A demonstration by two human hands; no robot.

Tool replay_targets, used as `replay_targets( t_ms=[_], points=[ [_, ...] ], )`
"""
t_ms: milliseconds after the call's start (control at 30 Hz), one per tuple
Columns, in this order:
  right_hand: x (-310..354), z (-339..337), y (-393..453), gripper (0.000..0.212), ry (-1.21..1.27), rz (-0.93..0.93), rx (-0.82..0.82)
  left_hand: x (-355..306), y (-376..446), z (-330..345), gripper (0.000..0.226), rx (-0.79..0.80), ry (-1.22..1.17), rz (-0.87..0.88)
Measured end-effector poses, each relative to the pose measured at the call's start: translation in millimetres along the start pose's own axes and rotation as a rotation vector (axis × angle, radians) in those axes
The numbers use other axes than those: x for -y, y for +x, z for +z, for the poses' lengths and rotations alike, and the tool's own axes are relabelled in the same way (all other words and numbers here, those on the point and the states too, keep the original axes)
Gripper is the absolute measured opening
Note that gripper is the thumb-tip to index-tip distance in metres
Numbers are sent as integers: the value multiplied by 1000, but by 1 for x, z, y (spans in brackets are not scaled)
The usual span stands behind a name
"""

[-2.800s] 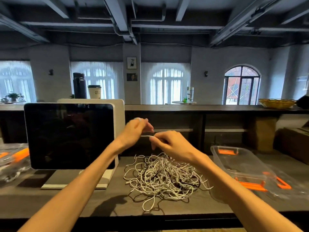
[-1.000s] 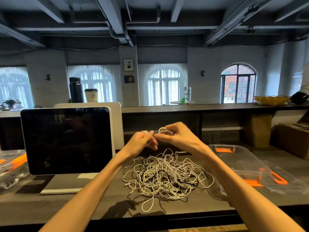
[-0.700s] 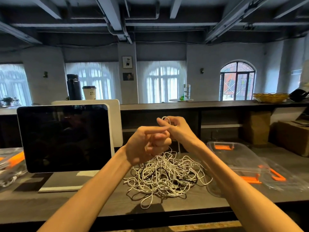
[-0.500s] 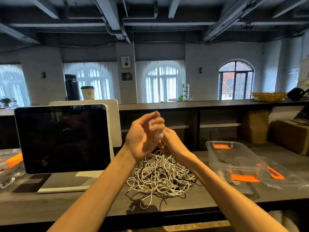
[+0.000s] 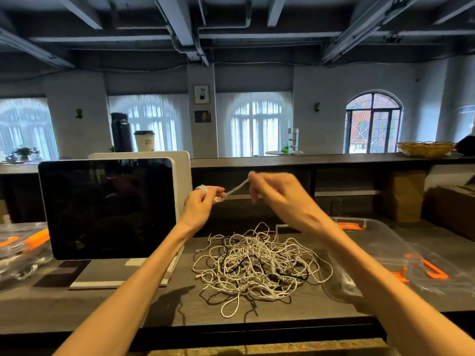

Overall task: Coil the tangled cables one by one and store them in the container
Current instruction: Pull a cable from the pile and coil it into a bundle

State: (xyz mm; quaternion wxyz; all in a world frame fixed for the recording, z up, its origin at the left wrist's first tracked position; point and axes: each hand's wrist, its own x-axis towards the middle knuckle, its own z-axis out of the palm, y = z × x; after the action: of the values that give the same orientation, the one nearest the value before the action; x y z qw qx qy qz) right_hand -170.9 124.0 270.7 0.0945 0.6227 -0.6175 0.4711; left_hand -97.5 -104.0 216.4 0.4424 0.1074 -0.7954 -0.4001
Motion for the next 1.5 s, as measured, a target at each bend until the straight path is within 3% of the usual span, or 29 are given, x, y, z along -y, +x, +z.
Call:
replay_targets(
  t_ms=[133,400,500,600,667,733,767,833,933,1033,1133,1200,1267,1400,1500],
  points=[
    [7,-12,10,46,-60,-71,-25,11,-3,-8,37,44,-28,-39],
    [-21,-11,45,44,105,90,-310,-33,-29,15,62,376,-140,-168],
    [-40,-9,52,40,180,229,-393,-55,-44,18,65,641,-298,-226],
    [-53,2,51,38,100,395,-311,-75,-53,9,40,899,-611,-277],
    [-64,11,45,30,-213,426,-112,-86,-53,5,39,844,-746,-328],
    [-65,17,37,20,-436,349,-5,-92,-50,4,40,683,-767,-367],
    [-65,19,34,27,-414,256,-25,-93,-48,3,38,620,-763,-385],
    [-58,24,29,26,-80,121,-39,-91,-43,1,34,542,-764,-427],
    [-41,30,27,34,220,146,102,-88,-41,1,35,450,-810,-504],
    [-34,30,27,41,185,212,126,-85,-41,6,45,436,-898,-560],
    [-33,21,28,48,-155,152,85,-79,-40,8,42,403,-866,-543],
    [-34,14,30,42,-206,107,54,-80,-43,9,37,411,-866,-523],
    [-31,7,32,31,-88,73,38,-83,-44,8,26,488,-926,-513],
    [-25,11,30,29,196,51,22,-79,-44,-2,29,811,-899,-414],
    [-31,24,25,27,325,108,-35,-88,-44,1,27,776,-1153,-408]
  ],
)
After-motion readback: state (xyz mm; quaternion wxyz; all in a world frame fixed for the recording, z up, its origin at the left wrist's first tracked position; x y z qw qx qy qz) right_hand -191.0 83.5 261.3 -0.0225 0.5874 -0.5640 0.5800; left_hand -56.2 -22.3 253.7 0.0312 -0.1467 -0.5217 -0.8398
